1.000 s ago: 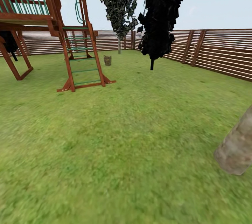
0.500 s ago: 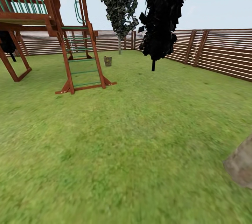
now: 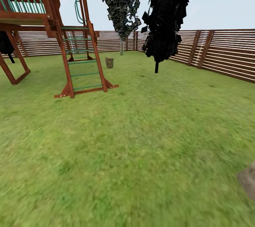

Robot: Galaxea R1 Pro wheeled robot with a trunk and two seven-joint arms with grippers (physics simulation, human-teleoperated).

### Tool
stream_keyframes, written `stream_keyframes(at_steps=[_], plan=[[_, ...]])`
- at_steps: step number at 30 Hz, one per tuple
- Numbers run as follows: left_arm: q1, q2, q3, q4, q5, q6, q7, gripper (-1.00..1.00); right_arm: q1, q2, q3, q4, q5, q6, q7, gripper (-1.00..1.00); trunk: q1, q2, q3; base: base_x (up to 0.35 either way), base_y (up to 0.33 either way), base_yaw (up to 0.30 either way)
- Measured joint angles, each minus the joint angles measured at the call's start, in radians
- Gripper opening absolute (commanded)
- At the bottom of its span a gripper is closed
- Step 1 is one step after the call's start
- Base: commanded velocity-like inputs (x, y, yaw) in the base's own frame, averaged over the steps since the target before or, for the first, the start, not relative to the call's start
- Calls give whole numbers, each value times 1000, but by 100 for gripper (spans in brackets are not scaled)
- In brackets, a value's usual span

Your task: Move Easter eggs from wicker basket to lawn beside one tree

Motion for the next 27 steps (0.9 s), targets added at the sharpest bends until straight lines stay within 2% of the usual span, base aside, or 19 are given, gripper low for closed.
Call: stream_keyframes(at_steps=[27], plan=[[0, 1, 0, 0, 0, 0, 0, 100, 0, 1, -1, 2, -3, 0, 0, 100, 0, 0, 0, 342, 83, 0]])
